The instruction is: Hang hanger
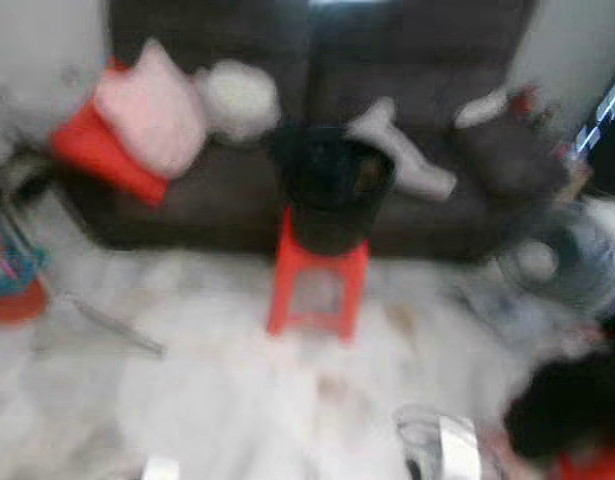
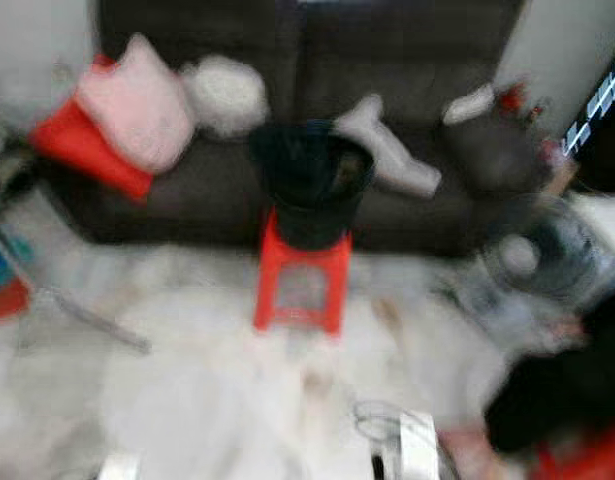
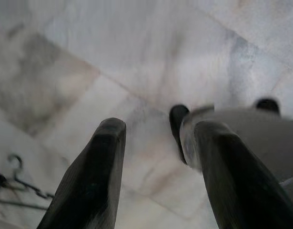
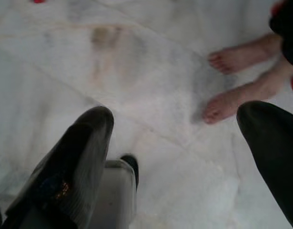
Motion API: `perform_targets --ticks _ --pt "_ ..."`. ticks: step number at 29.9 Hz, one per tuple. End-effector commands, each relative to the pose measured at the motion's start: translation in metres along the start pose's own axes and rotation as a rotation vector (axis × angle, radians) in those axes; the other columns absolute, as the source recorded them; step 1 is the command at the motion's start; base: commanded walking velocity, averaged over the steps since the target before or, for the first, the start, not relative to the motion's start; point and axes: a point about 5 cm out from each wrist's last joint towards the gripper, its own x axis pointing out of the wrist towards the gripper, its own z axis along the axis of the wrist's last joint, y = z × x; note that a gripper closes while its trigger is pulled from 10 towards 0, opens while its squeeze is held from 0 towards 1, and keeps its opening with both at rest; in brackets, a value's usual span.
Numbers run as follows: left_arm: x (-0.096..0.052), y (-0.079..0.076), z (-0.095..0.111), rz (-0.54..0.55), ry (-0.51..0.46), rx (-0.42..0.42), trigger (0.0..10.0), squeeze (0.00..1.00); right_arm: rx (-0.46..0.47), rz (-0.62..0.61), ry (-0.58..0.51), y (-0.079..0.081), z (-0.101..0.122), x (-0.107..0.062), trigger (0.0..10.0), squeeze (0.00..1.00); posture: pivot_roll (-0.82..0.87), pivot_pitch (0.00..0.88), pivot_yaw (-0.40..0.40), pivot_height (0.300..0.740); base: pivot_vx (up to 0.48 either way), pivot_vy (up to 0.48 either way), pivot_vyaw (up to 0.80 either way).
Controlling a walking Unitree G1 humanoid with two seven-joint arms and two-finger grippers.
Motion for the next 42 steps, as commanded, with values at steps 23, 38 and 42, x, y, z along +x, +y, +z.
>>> perform_targets --ticks 23,38,42 --pt "0.0007 -0.0111 -0.0021 -0.032 0.014 -0.004 10.0 0.00 -0.012 -0.010 -0.012 -0.0055 0.0006 -0.0007 10.0 0.00 0.00 0.011 -0.027 0.740 0.337 0.000 0.28" --pt "0.0007 -0.0106 -0.0018 -0.036 0.012 0.007 10.0 0.00 -0.011 -0.012 -0.010 -0.0071 -0.0005 -0.0011 10.0 0.00 0.00 0.000 -0.021 0.740 0.337 0.000 0.00" --pt "0.0007 -0.0100 -0.0014 -0.033 0.012 0.007 10.0 0.00 -0.011 -0.011 -0.014 -0.0058 0.0010 -0.0006 10.0 0.00 0.00 0.000 -0.020 0.740 0.337 0.000 0.00"
